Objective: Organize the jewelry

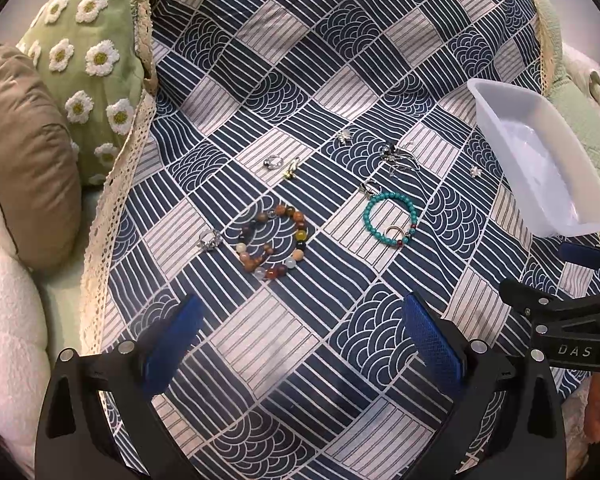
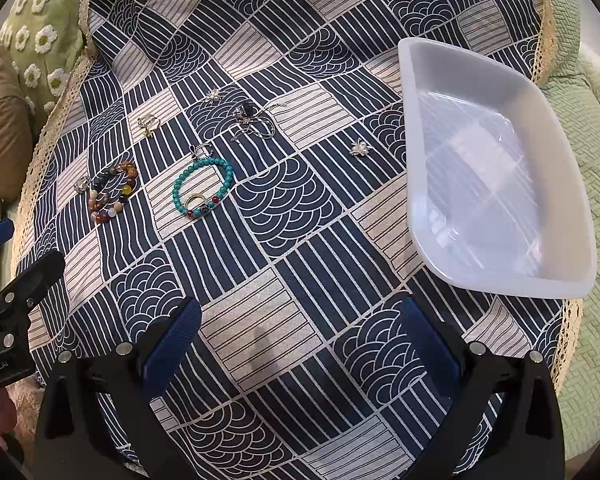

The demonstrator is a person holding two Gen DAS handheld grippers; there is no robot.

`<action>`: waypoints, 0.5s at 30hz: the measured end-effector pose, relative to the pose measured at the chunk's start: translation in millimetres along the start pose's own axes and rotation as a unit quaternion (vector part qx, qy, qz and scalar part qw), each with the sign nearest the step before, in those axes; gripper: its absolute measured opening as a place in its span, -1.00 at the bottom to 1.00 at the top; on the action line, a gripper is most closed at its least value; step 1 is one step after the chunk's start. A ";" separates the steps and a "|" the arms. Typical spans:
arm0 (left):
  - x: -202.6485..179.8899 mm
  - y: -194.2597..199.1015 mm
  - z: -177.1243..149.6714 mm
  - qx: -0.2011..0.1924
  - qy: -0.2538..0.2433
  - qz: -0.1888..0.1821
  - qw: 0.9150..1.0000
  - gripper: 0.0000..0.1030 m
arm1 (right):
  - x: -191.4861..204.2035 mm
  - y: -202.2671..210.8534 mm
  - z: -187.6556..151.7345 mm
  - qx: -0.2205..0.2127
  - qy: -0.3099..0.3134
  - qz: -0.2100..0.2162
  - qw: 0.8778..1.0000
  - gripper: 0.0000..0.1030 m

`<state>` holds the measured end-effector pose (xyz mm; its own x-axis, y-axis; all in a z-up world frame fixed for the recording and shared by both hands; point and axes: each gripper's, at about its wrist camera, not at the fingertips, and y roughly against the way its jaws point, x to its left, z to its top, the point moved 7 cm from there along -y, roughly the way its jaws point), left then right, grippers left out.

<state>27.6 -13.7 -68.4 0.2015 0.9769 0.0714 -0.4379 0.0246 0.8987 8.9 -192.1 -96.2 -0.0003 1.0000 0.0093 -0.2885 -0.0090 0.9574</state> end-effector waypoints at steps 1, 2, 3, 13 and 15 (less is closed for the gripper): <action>-0.1 -0.5 0.1 0.001 0.000 0.000 1.000 0.85 | 0.3 -0.1 0.4 0.000 0.000 -0.001 1.000 0.91; -0.3 -0.8 -0.2 0.001 0.001 -0.001 1.000 0.85 | 0.1 -0.4 0.2 0.000 0.000 -0.001 1.000 0.91; -0.2 -0.9 -0.2 0.001 0.001 0.000 1.000 0.85 | 0.1 -0.4 0.5 0.001 0.000 -0.001 1.000 0.91; 0.3 -4.5 -1.9 0.008 0.001 -0.001 1.000 0.85 | 0.3 -0.2 0.2 0.002 -0.001 0.002 1.000 0.91; 0.3 -4.7 -1.9 0.009 0.000 0.000 1.000 0.85 | 0.4 0.0 0.3 0.002 -0.001 0.002 1.000 0.91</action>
<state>28.0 -13.1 -73.4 0.2025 0.9767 0.0709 -0.4212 0.0215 0.9067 9.2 -191.7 -96.1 0.0005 0.9999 0.0135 -0.2850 -0.0128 0.9585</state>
